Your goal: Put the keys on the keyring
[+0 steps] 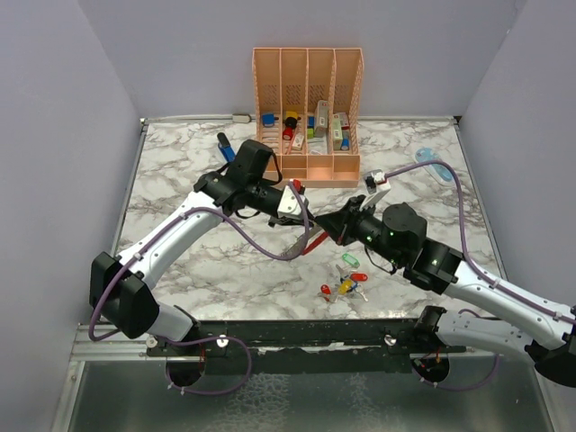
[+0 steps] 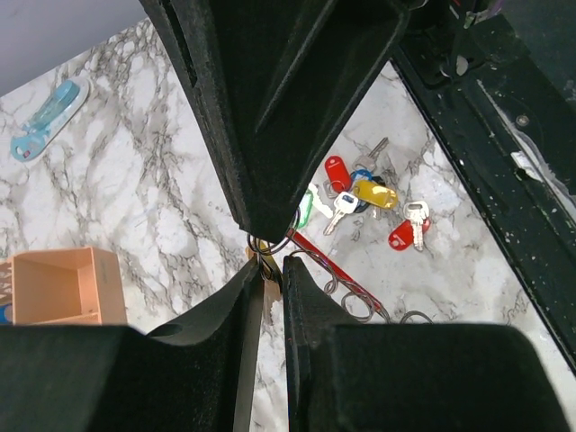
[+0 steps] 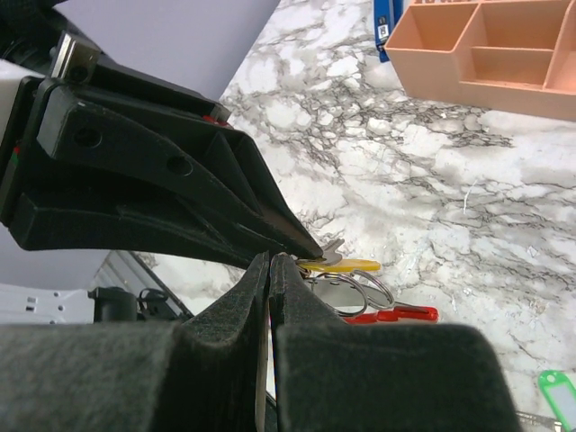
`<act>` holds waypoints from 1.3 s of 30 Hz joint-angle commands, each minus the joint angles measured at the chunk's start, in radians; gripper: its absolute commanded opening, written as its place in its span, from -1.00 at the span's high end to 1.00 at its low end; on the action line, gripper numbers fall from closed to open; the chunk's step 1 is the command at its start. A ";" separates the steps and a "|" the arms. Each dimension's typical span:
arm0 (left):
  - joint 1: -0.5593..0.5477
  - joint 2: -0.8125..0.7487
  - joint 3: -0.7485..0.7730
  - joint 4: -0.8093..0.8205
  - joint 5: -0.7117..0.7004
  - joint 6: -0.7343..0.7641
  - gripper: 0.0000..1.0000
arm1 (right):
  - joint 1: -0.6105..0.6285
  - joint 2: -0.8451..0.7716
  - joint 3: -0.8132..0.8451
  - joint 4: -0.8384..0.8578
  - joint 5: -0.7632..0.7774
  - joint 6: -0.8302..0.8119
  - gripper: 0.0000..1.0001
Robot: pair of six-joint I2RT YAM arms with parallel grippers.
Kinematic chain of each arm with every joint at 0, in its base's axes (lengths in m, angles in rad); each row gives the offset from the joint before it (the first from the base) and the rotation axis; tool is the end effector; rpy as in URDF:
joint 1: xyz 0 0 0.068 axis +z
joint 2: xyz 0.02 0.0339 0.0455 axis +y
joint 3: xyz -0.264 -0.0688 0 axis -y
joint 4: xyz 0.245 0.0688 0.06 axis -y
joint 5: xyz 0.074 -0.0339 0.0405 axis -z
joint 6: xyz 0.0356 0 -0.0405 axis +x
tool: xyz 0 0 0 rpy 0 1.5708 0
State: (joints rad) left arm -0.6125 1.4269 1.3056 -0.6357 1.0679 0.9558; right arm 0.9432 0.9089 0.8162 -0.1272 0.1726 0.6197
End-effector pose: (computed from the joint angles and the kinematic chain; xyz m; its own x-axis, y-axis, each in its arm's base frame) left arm 0.2266 -0.1973 0.3421 0.3278 0.2508 -0.9109 0.9195 -0.3062 0.2465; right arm 0.1304 0.1694 0.3350 -0.5102 0.2710 -0.8162 -0.4946 0.6839 0.5363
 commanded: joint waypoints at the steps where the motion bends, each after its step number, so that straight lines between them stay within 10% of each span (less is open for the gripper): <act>1: -0.011 0.013 0.006 0.018 -0.042 -0.012 0.66 | 0.000 0.001 0.000 0.037 0.121 0.068 0.98; 22: -0.033 0.062 0.142 -0.230 -0.039 0.219 0.50 | -0.001 0.013 -0.111 0.318 0.109 -0.088 0.98; 39: -0.032 0.109 0.253 -0.341 -0.144 0.259 -0.07 | 0.000 -0.004 -0.099 0.292 0.119 -0.138 0.98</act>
State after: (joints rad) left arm -0.6338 1.5486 1.5223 -0.9634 0.9668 1.2350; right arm 0.9432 0.9276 0.7078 0.1200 0.2535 0.4995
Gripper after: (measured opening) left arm 0.521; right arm 0.017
